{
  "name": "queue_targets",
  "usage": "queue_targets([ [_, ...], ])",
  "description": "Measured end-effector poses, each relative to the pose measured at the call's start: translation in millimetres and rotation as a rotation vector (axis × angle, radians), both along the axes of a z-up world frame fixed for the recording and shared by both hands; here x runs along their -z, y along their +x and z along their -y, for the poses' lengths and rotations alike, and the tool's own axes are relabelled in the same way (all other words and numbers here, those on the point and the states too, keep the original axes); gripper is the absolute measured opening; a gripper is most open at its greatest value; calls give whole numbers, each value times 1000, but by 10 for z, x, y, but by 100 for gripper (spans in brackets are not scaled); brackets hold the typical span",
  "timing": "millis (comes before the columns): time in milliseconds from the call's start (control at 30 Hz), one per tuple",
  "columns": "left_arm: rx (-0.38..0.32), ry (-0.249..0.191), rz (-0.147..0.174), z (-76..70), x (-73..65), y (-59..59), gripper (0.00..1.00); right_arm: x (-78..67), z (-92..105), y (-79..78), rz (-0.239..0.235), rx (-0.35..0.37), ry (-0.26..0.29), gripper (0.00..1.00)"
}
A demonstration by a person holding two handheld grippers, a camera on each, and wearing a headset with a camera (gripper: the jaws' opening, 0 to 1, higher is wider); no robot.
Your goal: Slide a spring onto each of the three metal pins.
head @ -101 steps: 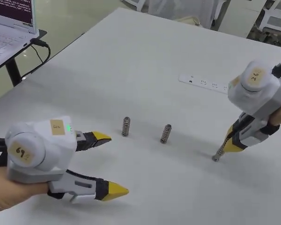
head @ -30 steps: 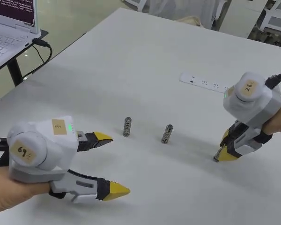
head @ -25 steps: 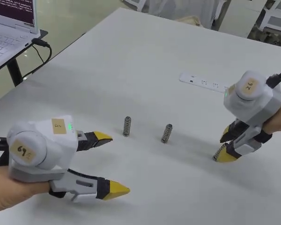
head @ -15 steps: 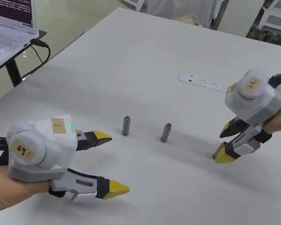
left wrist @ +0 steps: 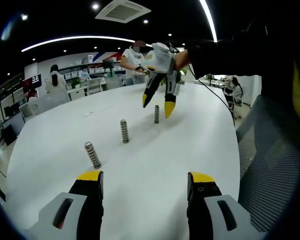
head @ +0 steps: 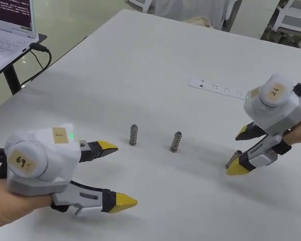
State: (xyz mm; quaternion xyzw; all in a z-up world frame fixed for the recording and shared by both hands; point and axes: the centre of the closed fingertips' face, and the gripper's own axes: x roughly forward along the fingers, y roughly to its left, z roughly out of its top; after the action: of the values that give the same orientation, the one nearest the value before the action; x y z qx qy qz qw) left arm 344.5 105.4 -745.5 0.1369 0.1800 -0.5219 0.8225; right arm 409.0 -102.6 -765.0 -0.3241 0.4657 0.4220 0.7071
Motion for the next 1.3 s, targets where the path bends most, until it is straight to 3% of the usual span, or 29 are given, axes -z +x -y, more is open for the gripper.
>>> queue_targets([
  [600,-16,-8,3,-10,-45,12,64,-174,-27,46,112,78,134,72],
  [767,-21,-10,6,-15,-70,14,64,-288,-45,71,169,108,188,76],
  [1300,-41,-32,17,-21,-166,39,65,-597,-137,8,292,172,319,81],
])
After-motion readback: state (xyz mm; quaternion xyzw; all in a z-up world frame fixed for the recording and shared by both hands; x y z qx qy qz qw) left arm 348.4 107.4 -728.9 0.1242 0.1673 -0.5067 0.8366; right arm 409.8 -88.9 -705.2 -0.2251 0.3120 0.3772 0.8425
